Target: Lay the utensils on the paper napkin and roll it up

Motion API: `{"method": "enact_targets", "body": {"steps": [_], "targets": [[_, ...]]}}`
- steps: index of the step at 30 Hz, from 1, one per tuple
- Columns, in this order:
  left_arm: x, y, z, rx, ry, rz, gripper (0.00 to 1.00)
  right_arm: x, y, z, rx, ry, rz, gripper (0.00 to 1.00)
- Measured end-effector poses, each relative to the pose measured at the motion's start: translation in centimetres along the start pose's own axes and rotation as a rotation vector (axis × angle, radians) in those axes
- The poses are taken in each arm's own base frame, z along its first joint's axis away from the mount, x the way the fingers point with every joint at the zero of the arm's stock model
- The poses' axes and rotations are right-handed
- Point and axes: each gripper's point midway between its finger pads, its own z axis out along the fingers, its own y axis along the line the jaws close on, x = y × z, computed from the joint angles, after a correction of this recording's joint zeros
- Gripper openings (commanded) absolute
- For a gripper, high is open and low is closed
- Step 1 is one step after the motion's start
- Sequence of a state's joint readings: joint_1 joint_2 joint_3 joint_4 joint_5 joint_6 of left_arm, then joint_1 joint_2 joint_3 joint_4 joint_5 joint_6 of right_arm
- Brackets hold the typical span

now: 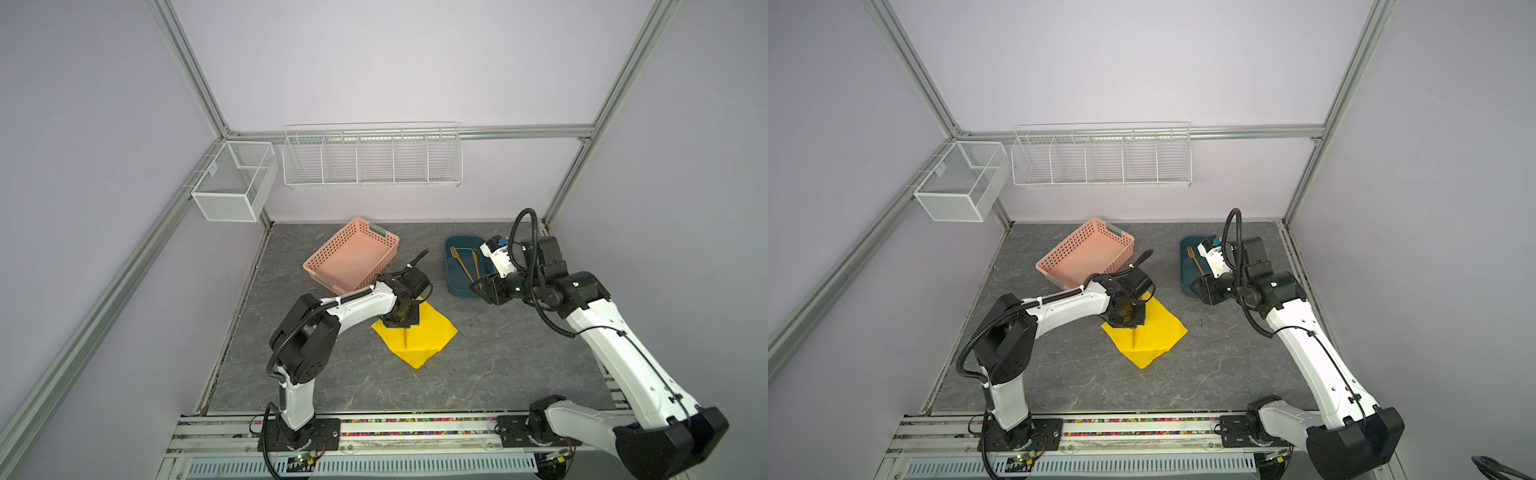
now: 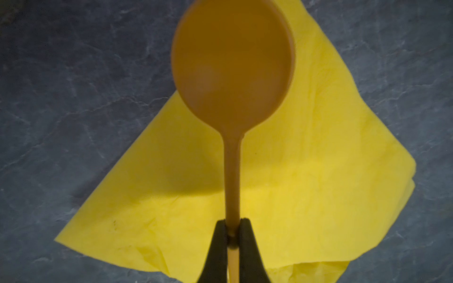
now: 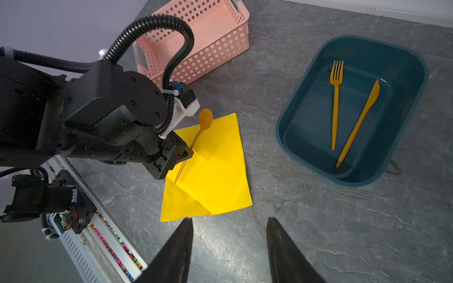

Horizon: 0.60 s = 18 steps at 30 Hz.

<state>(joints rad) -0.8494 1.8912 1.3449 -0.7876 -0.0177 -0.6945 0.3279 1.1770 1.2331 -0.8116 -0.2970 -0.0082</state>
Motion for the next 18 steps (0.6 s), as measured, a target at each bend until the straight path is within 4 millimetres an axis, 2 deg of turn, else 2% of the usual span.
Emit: {"method": "enact_targets", "body": {"steps": [18], "targets": [[0.9,0.3,1.5,-0.021,0.052,0.000,0.00,0.1,-0.1,0.0,-0.004,0.001,0.004,0.52]]}}
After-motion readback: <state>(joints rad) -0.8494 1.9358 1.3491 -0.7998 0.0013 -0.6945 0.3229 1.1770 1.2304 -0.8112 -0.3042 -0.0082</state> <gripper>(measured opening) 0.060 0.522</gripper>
